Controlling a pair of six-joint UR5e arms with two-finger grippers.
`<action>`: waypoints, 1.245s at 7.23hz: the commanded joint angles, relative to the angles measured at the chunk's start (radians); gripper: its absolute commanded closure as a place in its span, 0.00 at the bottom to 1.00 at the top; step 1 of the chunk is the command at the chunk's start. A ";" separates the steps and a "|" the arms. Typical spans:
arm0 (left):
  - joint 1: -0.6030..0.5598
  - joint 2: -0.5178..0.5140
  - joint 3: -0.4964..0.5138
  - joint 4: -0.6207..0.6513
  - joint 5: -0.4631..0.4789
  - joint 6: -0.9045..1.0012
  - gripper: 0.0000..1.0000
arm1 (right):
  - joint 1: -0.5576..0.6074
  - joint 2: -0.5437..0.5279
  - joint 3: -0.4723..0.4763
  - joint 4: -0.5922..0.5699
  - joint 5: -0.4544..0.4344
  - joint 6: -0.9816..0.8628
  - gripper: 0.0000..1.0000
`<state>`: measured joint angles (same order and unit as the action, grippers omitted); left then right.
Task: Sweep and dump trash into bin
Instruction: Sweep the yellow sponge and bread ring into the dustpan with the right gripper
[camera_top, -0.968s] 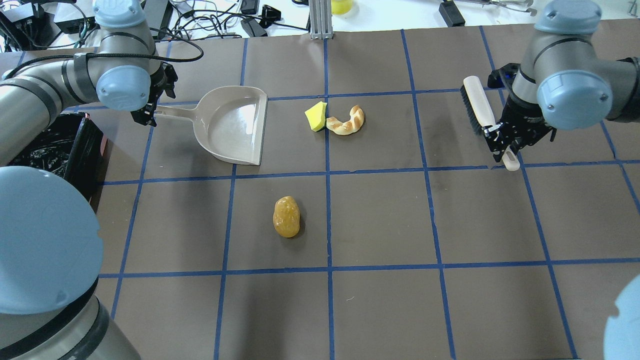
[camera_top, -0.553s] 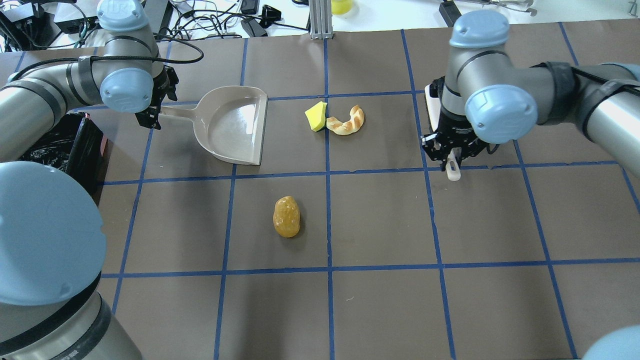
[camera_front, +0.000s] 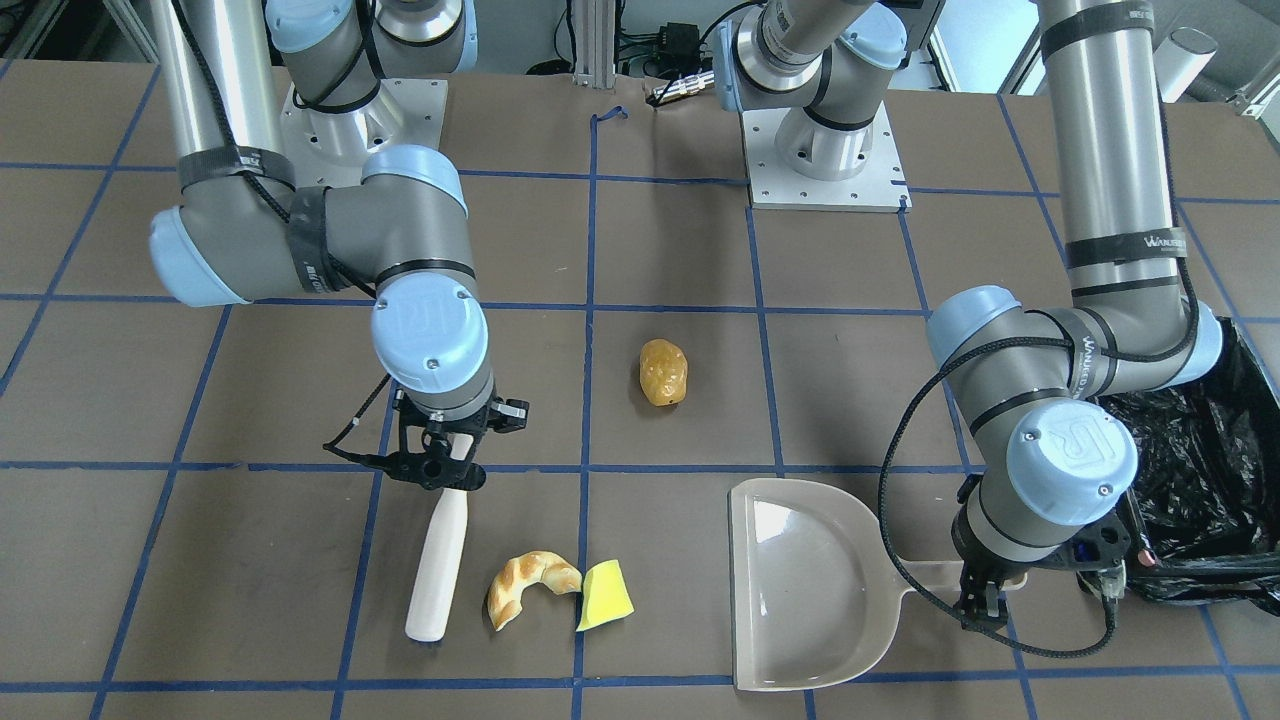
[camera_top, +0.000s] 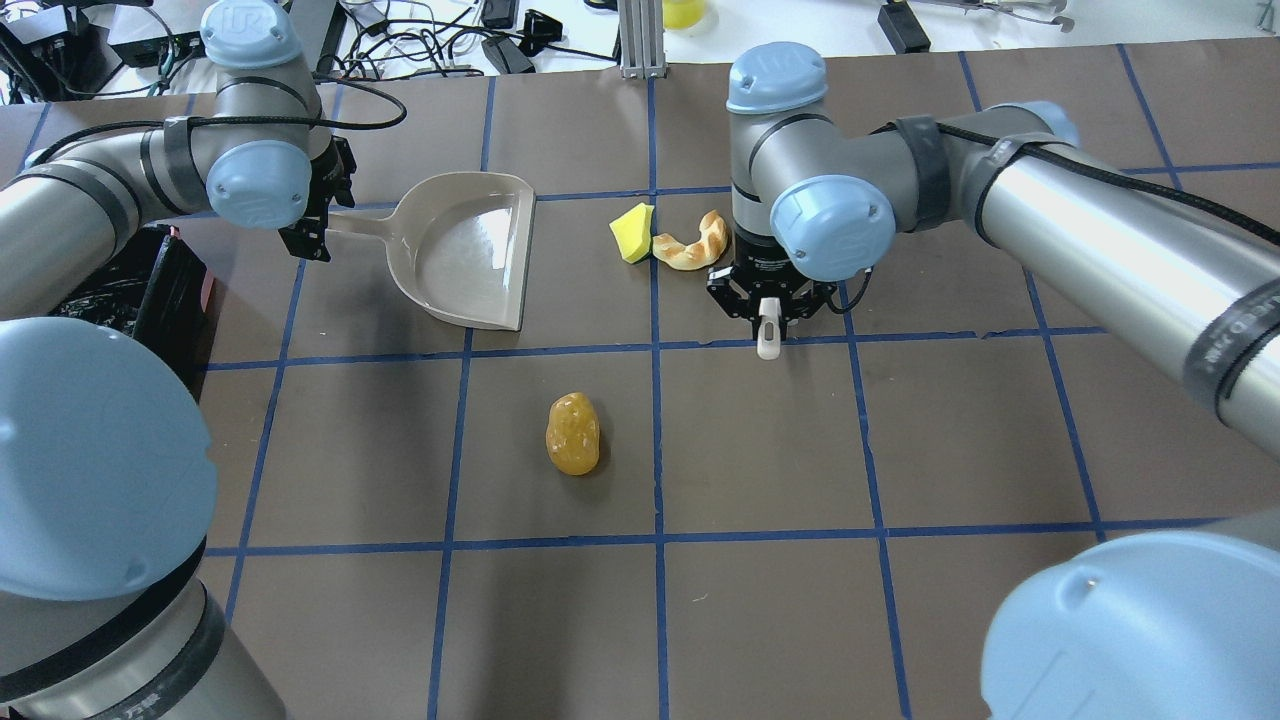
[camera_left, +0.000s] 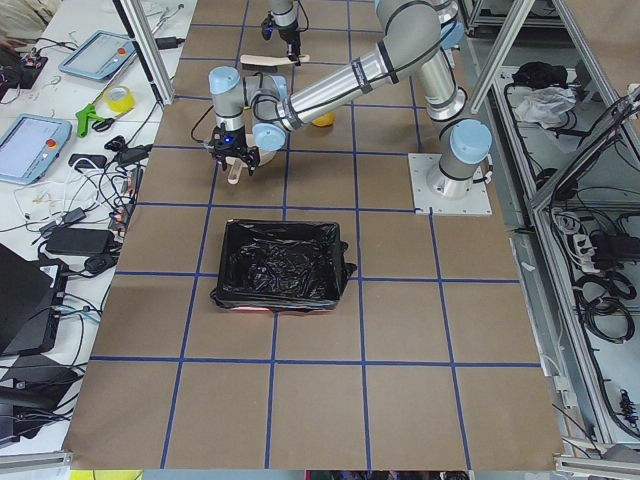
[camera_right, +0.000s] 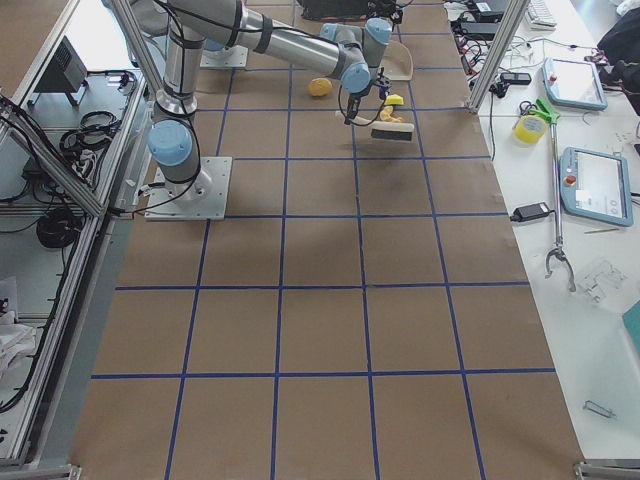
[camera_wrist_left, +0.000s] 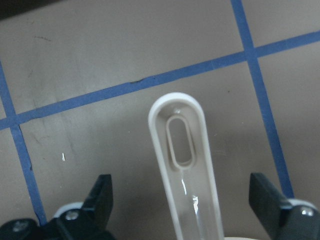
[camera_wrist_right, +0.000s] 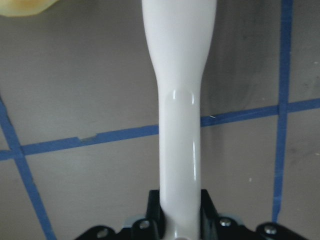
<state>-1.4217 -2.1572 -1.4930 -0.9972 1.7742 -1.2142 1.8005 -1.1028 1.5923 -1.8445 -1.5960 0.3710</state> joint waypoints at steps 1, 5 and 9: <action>0.000 0.008 -0.001 0.002 -0.004 -0.002 0.82 | 0.052 0.066 -0.067 -0.007 0.110 0.078 0.88; 0.000 0.028 0.000 0.002 0.007 0.009 1.00 | 0.230 0.237 -0.323 -0.012 0.126 0.157 0.89; -0.010 0.011 -0.001 0.005 0.007 -0.067 1.00 | 0.275 0.285 -0.420 -0.012 0.204 0.189 0.88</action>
<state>-1.4302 -2.1399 -1.4951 -0.9928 1.7831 -1.2675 2.0692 -0.8214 1.1837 -1.8545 -1.4145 0.5421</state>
